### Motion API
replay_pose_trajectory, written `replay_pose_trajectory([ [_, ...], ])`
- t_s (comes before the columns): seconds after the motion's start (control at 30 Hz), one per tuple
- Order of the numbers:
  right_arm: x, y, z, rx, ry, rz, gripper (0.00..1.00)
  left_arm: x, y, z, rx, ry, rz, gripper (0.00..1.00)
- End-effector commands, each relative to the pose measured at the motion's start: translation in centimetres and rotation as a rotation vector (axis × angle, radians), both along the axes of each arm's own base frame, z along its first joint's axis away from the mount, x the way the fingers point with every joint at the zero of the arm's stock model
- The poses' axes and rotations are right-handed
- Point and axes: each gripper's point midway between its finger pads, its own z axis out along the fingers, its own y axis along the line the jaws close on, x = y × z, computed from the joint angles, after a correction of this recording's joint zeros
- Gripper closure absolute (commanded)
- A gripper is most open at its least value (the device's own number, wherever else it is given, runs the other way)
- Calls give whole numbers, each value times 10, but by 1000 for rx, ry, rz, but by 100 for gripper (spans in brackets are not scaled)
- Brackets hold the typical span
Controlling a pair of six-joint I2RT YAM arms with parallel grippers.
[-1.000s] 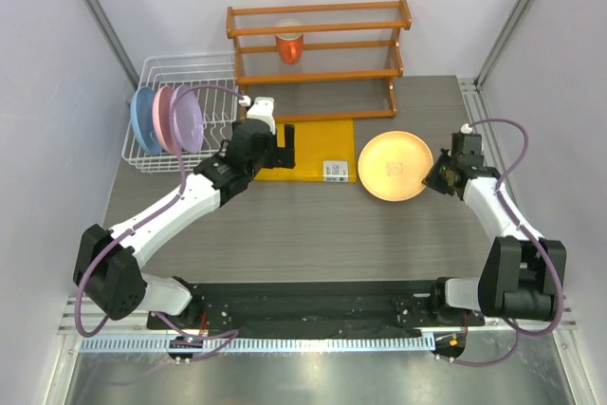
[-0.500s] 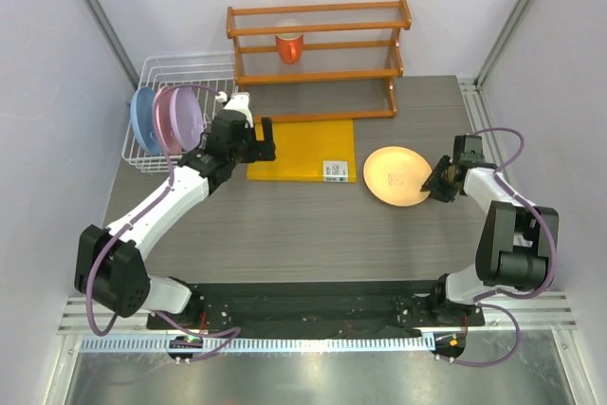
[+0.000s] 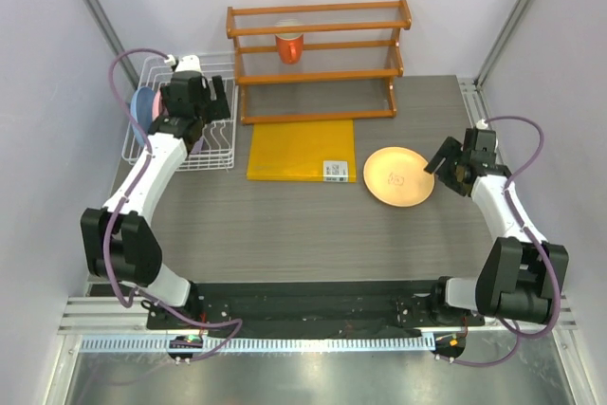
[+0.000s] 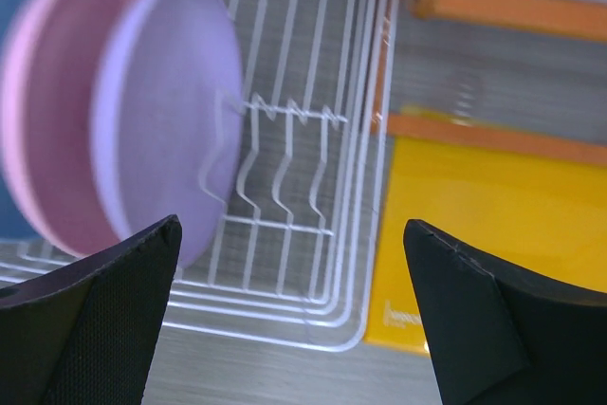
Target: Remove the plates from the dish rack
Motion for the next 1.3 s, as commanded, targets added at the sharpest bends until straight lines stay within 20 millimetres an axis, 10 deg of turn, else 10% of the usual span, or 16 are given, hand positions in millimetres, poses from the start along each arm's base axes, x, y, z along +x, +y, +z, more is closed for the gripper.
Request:
replay_pose_trajectory([
  [0.0,10,-5,22,-26,-53,8,26,14,35,20,172,-27,96,1],
  [0.57,13,7,-7,42,8,49,26,27,100,-25,379,80,346,10],
  [0.83,14,10,-11,55,13,59,31,30,105,-35,387,99,363,42],
  [0.97,14,9,-12,54,16,60,31,31,106,-32,391,96,376,90],
  [1.27,13,11,-15,62,22,69,31,20,104,1,501,30,455,94],
])
